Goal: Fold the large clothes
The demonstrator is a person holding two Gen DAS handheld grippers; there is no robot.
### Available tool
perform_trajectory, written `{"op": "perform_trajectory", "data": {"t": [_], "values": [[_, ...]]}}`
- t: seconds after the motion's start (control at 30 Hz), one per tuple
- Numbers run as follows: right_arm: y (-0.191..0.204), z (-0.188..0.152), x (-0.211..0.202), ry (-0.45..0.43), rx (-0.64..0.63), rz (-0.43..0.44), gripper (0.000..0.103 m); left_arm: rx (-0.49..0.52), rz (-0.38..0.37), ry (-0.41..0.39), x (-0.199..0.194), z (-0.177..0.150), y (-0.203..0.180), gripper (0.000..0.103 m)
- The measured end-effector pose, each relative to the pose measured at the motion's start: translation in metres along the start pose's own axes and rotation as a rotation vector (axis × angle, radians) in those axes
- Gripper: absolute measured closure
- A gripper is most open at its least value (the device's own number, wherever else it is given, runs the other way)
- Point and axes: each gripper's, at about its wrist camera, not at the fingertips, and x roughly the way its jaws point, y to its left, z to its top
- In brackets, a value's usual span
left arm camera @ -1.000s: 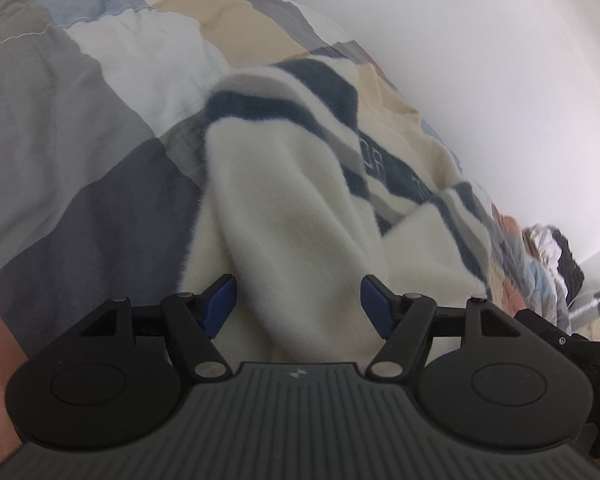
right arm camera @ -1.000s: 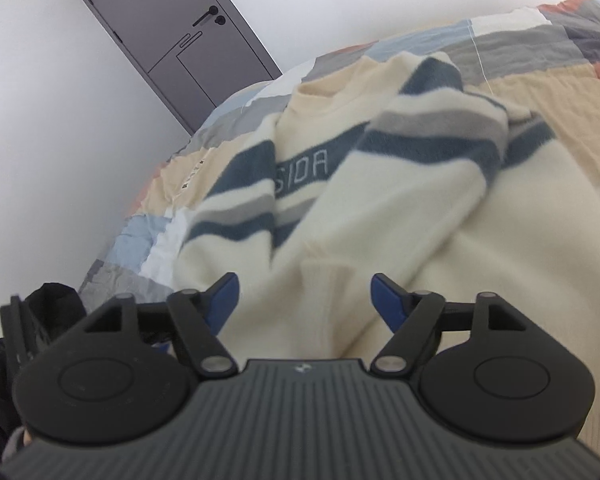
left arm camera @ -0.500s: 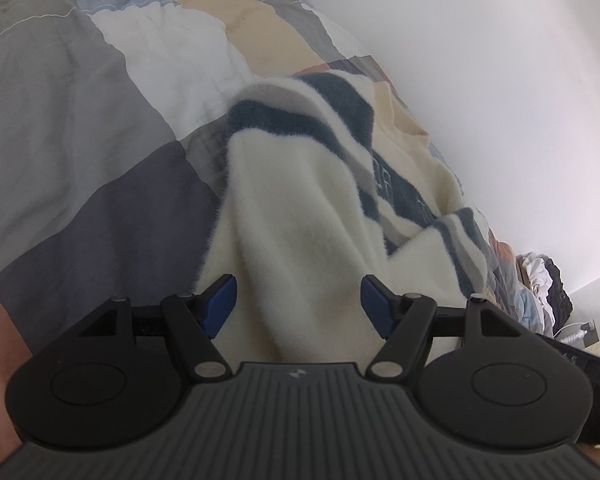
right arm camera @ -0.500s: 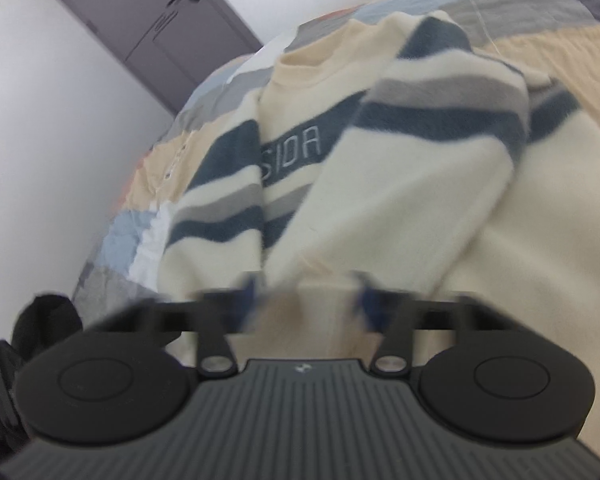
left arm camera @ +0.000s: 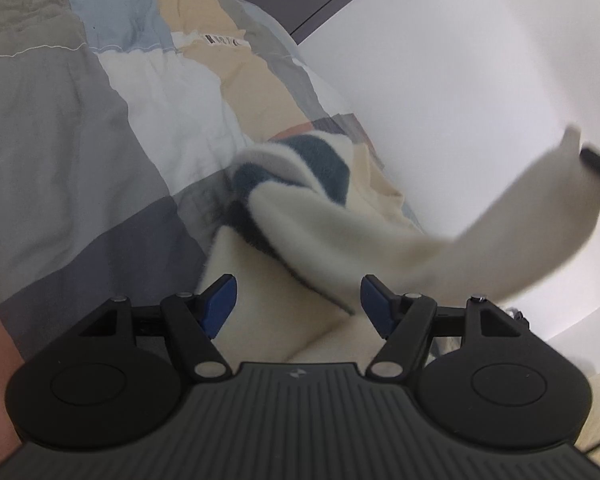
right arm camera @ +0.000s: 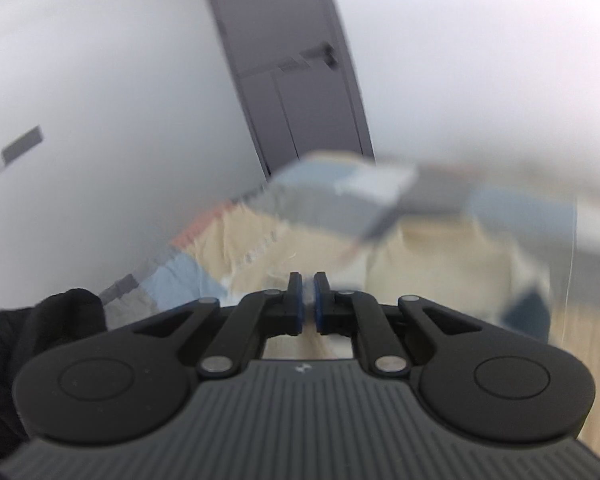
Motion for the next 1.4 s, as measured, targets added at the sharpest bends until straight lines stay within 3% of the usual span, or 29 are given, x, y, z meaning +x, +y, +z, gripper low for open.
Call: {"op": "perform_trajectory", "data": {"t": [0.17,0.27,0.4,0.67,0.73,0.9,1.0,1.13,1.2,1.27,1.3,1.4], "values": [[0.039,0.045,0.003,-0.131,-0.246,-0.017,0.095,-0.006,-0.013,-0.006,0.001,0.0,-0.001,0.03],[0.043,0.035,-0.002,-0.152,-0.366,-0.013,0.095,-0.003,-0.008,-0.006,0.001,-0.001,-0.001,0.03],[0.022,-0.01,-0.015,-0.076,-0.376,-0.029,0.095,-0.003,-0.002,0.002,0.005,0.0,0.001,0.03],[-0.023,-0.129,-0.061,0.173,-0.203,-0.063,0.095,0.054,0.047,0.067,0.014,-0.01,-0.004,0.03],[-0.03,-0.153,-0.067,0.252,-0.145,-0.1,0.095,0.068,0.052,0.073,0.014,-0.012,-0.006,0.03],[-0.053,-0.202,-0.082,0.385,0.049,-0.093,0.095,0.103,0.073,0.091,0.012,-0.019,-0.012,0.03],[-0.061,-0.218,-0.092,0.42,0.148,-0.089,0.094,0.118,0.087,0.105,0.011,-0.024,-0.014,0.03],[-0.08,-0.221,-0.092,0.395,0.296,-0.109,0.092,0.124,0.085,0.106,0.011,-0.027,-0.016,0.03],[-0.089,-0.219,-0.09,0.373,0.349,-0.115,0.081,0.128,0.081,0.109,0.012,-0.028,-0.018,0.03],[-0.097,-0.214,-0.086,0.327,0.413,-0.092,0.038,0.129,0.079,0.112,0.013,-0.029,-0.018,0.03],[-0.099,-0.212,-0.085,0.302,0.439,-0.072,0.033,0.126,0.078,0.112,0.013,-0.029,-0.018,0.03],[-0.105,-0.208,-0.077,0.261,0.513,-0.029,0.033,0.108,0.071,0.116,0.015,-0.027,-0.015,0.03]]}}
